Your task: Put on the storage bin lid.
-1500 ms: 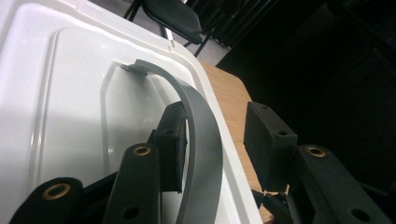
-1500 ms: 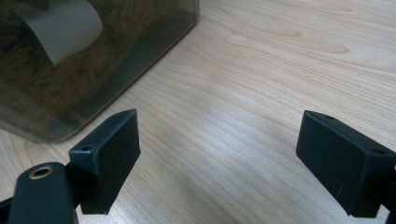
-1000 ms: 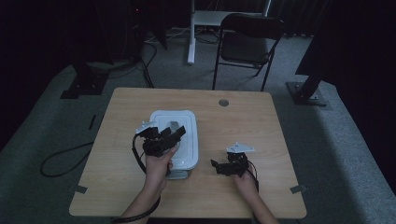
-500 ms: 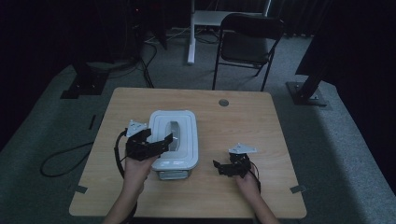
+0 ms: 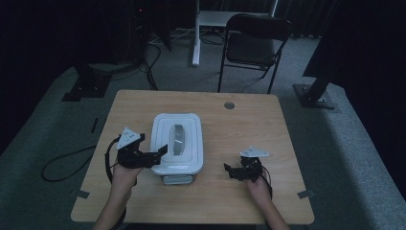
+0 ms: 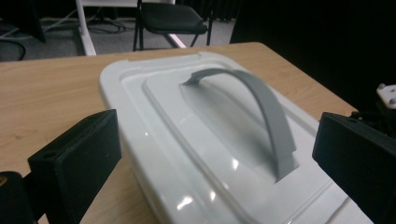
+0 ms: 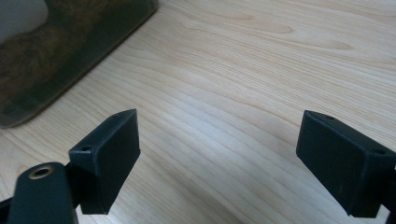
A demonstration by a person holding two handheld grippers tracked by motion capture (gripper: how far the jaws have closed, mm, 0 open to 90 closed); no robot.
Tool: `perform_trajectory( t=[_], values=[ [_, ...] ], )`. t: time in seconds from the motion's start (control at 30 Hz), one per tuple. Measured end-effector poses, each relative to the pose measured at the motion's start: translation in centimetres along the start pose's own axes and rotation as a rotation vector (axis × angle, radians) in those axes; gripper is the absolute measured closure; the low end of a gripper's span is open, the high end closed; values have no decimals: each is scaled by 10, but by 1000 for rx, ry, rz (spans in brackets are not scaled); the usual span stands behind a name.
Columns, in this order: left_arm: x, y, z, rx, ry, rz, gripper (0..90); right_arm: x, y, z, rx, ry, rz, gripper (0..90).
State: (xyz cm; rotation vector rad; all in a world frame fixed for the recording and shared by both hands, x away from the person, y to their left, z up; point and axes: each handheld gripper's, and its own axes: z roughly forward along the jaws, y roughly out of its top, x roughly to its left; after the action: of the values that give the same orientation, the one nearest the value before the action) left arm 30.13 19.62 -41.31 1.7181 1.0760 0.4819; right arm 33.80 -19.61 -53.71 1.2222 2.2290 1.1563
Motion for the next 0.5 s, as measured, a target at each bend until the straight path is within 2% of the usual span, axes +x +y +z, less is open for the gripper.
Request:
perform_trajectory(
  t=[0.03, 0.2, 0.37, 0.5],
  values=[
    [2, -1, 0, 0, -12, -6, 21, -1, 0, -1, 2, -5, 3, 128],
    [8, -6, -4, -13, -17, -3, 22, -9, -4, -9, -2, -31, 17, 128],
    [10, -7, -8, -18, -13, 4, 21, -17, -6, -16, -20, -49, 49, 128],
    [12, -6, -10, -19, -8, 4, 21, -20, -6, -16, -22, -52, 55, 128]
  ],
)
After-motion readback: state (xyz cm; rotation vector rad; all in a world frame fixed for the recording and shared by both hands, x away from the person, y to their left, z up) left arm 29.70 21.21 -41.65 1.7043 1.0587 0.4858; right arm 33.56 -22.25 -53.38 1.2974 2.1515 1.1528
